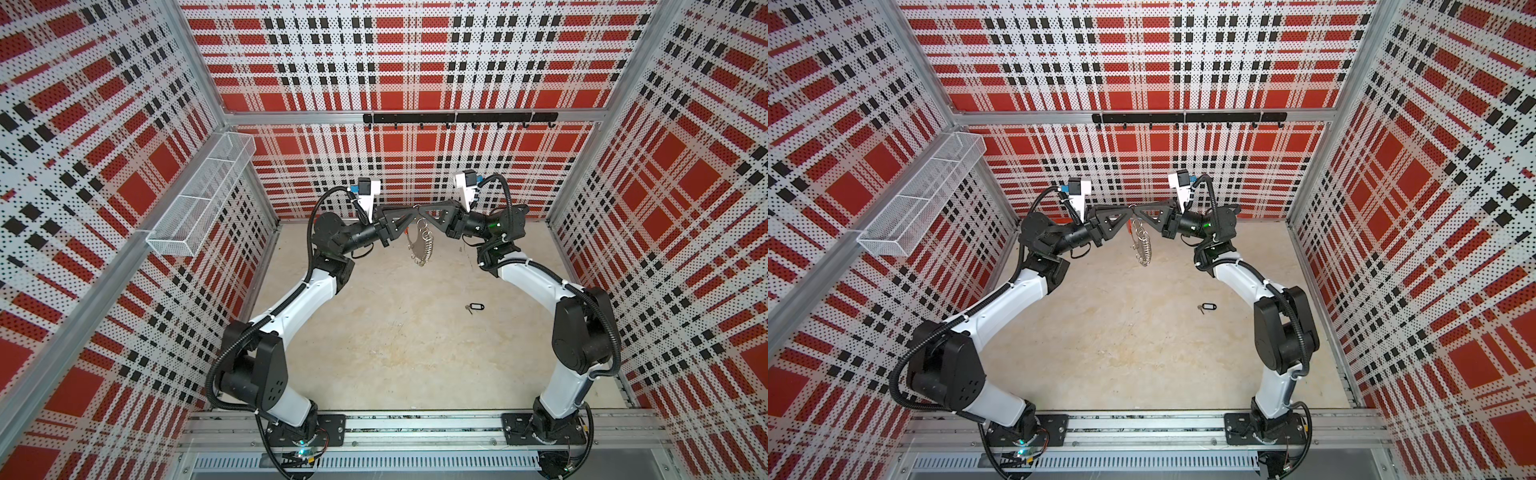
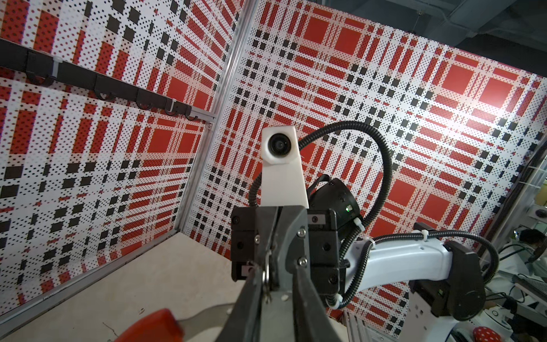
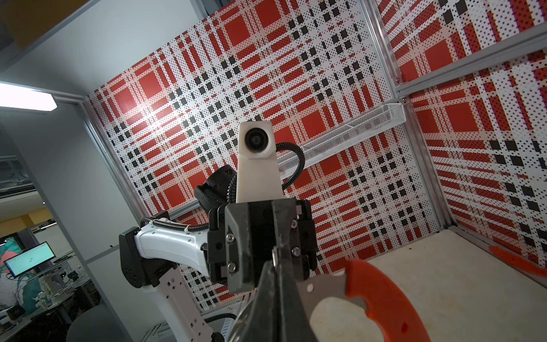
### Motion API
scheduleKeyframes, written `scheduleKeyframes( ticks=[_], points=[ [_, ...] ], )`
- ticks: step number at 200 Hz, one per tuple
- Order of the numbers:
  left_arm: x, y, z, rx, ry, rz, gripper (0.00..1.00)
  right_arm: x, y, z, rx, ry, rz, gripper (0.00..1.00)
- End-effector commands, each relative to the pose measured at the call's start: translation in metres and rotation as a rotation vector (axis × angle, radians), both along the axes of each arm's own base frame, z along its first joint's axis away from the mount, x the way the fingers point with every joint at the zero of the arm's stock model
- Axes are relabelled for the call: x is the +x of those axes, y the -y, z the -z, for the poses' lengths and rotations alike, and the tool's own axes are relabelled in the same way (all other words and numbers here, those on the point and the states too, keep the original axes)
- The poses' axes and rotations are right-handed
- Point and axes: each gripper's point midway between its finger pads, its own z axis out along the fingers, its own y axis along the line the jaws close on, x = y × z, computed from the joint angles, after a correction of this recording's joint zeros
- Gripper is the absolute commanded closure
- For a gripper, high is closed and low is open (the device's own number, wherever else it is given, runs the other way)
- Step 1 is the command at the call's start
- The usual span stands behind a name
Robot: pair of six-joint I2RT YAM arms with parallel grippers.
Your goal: Put the keys on the keyring
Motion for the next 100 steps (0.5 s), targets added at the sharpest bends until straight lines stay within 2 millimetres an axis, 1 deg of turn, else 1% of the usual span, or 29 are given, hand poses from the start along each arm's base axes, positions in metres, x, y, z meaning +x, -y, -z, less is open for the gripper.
scheduleKeyframes(
  ticks=[1,37,79,93,100],
  points=[
    [-0.0058,0.0029,-0.0116,-0.012,0.045,0.03,0.81,-0.0091,0.0015,-0.0212,0.038,0.069,-0.004,0.97],
    [-0.0049,0.0054,-0.0109,-0.01,0.034,0.049,0.95,-0.0107,0.0019,-0.0232,0.04,0.074,-0.005,0.97],
    [-0.0055,0.0075,-0.0107,-0.005,0.041,0.059,1.0,-0.0104,0.001,-0.0219,0.037,0.069,-0.007,0.95],
    [-0.006,0.0075,-0.0102,-0.002,0.047,0.059,1.0,-0.0108,0.0015,-0.0217,0.037,0.07,-0.004,0.93],
    [-0.007,0.0075,-0.0105,-0.001,0.051,0.059,1.0,-0.0105,0.001,-0.0213,0.037,0.067,-0.003,0.9]
  ],
)
